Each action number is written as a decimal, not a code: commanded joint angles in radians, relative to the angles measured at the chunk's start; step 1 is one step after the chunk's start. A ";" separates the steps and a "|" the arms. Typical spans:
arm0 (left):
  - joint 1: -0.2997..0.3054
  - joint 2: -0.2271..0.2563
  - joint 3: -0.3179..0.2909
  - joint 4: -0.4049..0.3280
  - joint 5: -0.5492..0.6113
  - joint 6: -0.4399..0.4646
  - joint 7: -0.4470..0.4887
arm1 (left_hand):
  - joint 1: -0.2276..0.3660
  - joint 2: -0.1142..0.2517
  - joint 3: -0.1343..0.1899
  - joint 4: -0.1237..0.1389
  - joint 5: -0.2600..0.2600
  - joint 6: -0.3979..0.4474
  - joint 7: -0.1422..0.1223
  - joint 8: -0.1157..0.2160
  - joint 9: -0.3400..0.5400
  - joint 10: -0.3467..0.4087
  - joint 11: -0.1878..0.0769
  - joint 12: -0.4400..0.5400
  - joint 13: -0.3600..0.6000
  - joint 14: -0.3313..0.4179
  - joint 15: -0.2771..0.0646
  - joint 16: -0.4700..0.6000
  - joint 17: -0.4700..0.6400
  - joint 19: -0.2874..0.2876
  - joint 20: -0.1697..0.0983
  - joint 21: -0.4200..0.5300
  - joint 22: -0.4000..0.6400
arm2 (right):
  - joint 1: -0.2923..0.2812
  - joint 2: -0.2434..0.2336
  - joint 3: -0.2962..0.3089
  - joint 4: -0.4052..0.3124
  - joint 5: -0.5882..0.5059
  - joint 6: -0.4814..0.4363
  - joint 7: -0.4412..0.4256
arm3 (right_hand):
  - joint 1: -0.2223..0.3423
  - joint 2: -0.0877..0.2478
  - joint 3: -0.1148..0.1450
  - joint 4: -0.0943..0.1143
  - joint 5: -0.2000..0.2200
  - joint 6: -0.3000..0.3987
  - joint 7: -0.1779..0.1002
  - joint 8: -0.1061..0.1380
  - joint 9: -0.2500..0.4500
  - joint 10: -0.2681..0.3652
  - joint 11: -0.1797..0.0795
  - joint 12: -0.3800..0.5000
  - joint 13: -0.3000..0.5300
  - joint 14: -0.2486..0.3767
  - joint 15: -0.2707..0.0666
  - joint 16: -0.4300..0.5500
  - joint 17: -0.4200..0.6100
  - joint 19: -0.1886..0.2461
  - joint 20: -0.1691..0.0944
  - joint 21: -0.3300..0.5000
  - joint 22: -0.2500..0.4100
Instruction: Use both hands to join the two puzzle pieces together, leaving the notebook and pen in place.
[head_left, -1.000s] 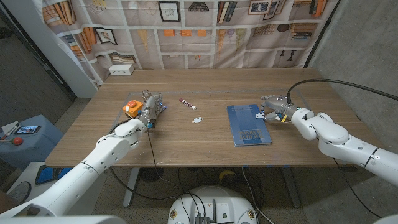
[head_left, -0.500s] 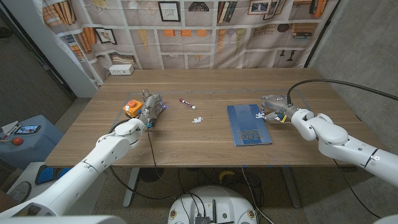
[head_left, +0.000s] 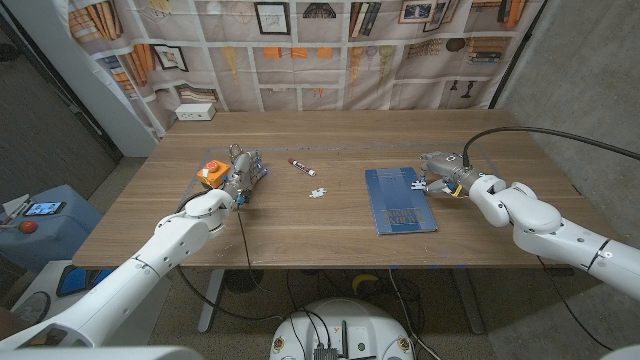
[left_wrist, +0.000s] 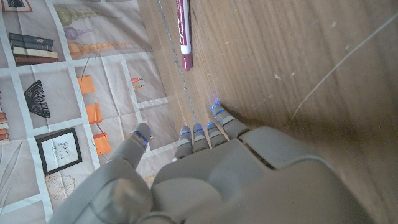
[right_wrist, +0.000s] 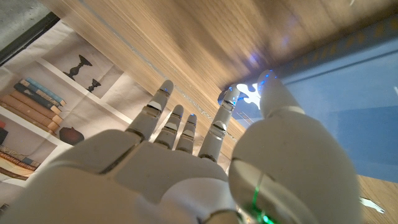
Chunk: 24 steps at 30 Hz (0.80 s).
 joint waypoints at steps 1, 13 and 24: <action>0.004 0.001 0.003 -0.009 0.007 -0.005 0.003 | 0.000 0.080 0.003 0.005 0.002 0.006 0.001 -0.003 0.001 0.000 0.001 -0.002 0.002 0.000 -0.001 0.002 0.003 0.008 0.004 0.000 0.003 | -0.010 -0.012 0.020 -0.011 0.025 -0.001 -0.011 | 0.014 0.000 0.001 0.004 0.007 0.008 -0.002 0.007 0.004 0.007 0.002 0.004 -0.001 0.009 -0.005 0.007 0.002 0.012 0.001 -0.003 0.005; 0.008 0.005 0.007 -0.015 0.027 -0.022 0.000 | 0.002 0.079 0.003 0.003 0.002 0.012 0.002 -0.001 0.001 0.003 0.001 -0.001 0.002 0.002 0.000 0.002 0.002 0.009 0.003 0.001 0.003 | -0.008 -0.023 0.042 -0.035 0.063 0.008 -0.004 | 0.016 0.002 -0.001 0.005 0.006 0.014 -0.002 0.010 0.004 0.014 -0.001 0.003 -0.001 0.008 -0.004 0.007 0.004 0.012 0.002 -0.005 0.005; 0.015 0.015 0.013 -0.021 0.068 -0.069 -0.014 | 0.005 0.078 0.004 -0.001 0.002 0.018 0.002 0.000 0.001 0.010 -0.001 0.001 0.002 0.004 -0.001 0.002 0.001 0.013 0.003 0.002 0.003 | 0.020 -0.021 0.050 -0.048 0.092 0.041 0.022 | 0.018 0.002 -0.002 0.006 0.006 0.017 -0.002 0.011 0.003 0.018 -0.002 0.003 -0.001 0.004 -0.003 0.005 0.005 0.012 0.003 -0.006 0.005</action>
